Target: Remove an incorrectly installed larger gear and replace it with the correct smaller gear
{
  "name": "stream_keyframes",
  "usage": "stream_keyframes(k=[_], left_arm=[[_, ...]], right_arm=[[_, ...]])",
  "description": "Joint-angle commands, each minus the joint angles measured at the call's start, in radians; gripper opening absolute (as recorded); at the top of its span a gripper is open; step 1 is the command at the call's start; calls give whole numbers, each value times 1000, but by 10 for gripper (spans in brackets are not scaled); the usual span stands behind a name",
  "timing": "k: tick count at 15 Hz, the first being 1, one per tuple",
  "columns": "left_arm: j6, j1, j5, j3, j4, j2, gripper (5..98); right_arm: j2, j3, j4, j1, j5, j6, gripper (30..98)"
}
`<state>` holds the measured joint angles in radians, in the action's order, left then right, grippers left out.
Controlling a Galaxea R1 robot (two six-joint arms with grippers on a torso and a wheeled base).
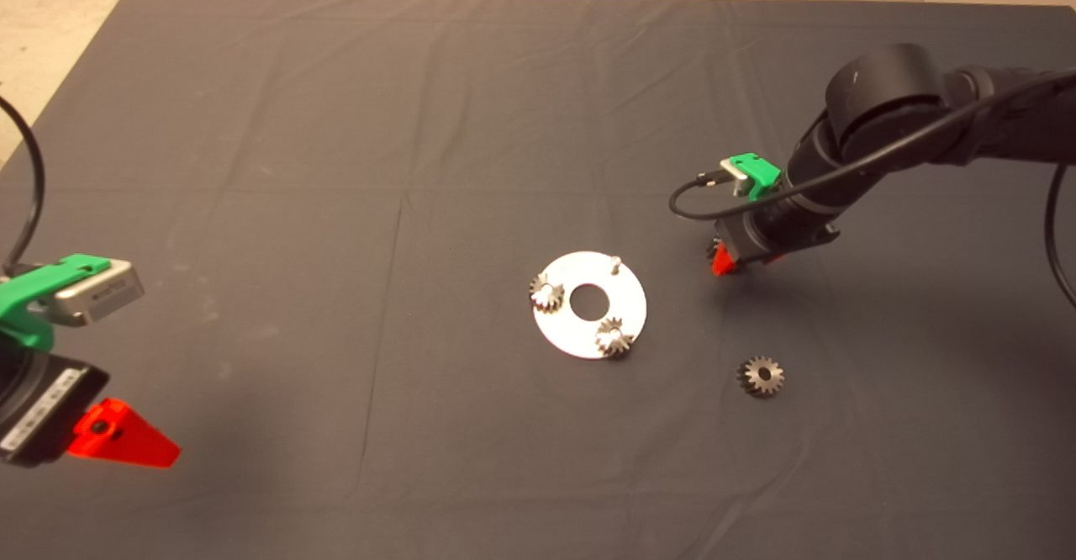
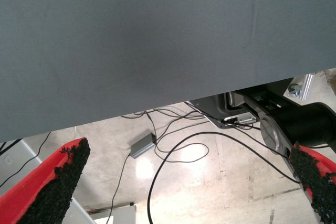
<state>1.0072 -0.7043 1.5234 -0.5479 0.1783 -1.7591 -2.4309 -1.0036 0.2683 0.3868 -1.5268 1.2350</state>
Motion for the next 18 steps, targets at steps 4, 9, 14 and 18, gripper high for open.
stream_keyframes(k=[4,9,14,18], left_arm=[[8,-11,135,25,15,10,982],[34,-11,135,51,13,6,982],[40,-11,135,63,15,8,982],[44,-11,135,70,15,8,982]], right_arm=[[114,311,-101,36,-21,213,573],[288,468,-124,50,-32,235,573],[331,504,-124,65,-41,235,573],[284,457,-124,67,-41,227,573]])
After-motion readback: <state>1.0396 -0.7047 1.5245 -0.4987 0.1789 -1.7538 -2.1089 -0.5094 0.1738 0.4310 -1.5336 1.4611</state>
